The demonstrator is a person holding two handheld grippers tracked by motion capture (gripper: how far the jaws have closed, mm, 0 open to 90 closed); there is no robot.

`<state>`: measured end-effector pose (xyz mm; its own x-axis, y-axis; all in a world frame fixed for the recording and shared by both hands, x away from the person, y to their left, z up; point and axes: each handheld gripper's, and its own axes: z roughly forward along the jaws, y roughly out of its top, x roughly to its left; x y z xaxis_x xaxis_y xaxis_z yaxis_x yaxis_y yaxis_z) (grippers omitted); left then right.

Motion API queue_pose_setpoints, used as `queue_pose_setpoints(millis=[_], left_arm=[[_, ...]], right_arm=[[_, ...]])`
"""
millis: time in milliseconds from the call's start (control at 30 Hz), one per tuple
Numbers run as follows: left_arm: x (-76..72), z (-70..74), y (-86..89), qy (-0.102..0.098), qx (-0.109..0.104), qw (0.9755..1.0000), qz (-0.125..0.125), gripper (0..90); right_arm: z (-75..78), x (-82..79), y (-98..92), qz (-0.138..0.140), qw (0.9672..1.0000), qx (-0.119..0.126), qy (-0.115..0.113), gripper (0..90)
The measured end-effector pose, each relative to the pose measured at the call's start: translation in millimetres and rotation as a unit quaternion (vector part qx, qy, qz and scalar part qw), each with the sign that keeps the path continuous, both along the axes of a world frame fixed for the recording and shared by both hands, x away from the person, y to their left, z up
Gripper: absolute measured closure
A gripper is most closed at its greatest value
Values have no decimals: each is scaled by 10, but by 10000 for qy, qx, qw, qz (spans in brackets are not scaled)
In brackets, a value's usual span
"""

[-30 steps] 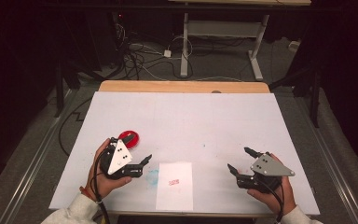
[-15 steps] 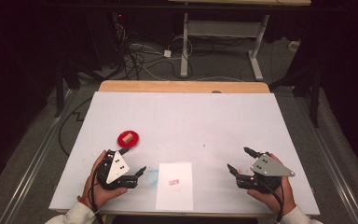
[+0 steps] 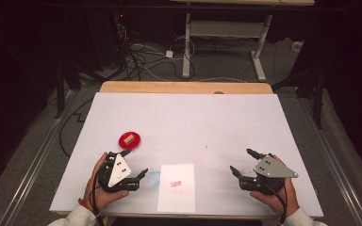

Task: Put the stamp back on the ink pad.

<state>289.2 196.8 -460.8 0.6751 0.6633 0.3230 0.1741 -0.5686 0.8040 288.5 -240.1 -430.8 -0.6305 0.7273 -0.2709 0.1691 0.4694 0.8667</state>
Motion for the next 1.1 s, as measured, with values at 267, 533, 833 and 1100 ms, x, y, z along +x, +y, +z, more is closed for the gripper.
queue_pose_setpoints(millis=[267,533,833,1100], left_arm=[[-2,8,13,-8,-49,10000,-19,163],[-11,20,1,-25,-52,10000,-31,163],[4,32,18,-51,-68,9999,53,163],[19,52,32,-60,-105,9999,117,163]], right_arm=[[1,-1,32,29,10000,-27,-12,237],[9,-6,13,29,10000,2,-43,237],[9,-3,13,28,10000,20,-42,237],[11,3,-7,11,10000,55,-36,236]])
